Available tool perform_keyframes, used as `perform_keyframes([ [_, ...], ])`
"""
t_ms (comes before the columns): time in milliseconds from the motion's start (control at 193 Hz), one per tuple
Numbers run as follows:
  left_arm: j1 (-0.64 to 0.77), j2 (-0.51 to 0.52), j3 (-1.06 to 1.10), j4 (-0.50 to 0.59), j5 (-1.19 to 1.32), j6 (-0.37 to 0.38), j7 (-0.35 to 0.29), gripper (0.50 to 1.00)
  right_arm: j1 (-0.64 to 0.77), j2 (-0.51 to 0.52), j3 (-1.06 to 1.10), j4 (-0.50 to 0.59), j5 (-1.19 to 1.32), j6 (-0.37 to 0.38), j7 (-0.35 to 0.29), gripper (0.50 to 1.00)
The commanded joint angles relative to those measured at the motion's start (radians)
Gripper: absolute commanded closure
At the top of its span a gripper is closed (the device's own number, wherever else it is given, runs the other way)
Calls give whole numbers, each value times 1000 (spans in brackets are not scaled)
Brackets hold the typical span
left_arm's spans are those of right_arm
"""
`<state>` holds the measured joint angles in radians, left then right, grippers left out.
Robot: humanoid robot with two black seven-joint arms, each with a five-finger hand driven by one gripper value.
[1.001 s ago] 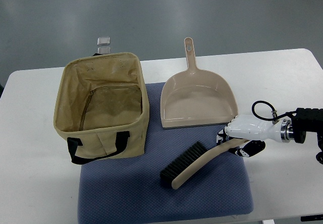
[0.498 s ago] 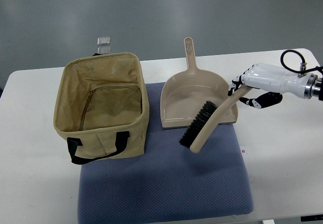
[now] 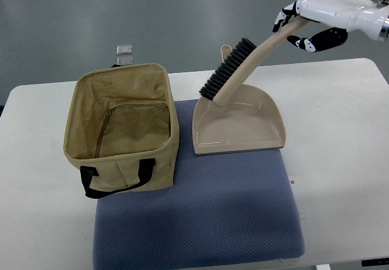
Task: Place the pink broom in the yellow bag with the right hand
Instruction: 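Lift the brush with the right hand up over the dustpan, then lower the brush bristles-first into the canvas bag with the right hand, then open the right hand and release the brush inside the bag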
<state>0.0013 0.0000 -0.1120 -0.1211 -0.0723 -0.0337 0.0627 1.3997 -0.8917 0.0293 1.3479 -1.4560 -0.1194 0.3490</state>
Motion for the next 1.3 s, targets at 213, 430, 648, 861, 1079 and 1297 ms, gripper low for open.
perform_keyframes([
  [213,0,0,0,1,0,0,0,500,110,263,0,-64,-12,18,-7,1000],
  [430,0,0,0,0,0,0,0,500,111,422,-11,-85,-26,21,-10,1000],
  [648,0,0,0,0,0,0,0,500,94,533,-12,-147,-90,27,-15,1000],
  [861,0,0,0,0,0,0,0,500,71,574,-8,-220,-93,14,-16,1000],
  [1079,0,0,0,0,0,0,0,500,62,571,1,-239,-89,14,-22,900],
  [1297,2,0,0,0,0,0,0,500,58,559,1,-239,-72,12,-18,613],
])
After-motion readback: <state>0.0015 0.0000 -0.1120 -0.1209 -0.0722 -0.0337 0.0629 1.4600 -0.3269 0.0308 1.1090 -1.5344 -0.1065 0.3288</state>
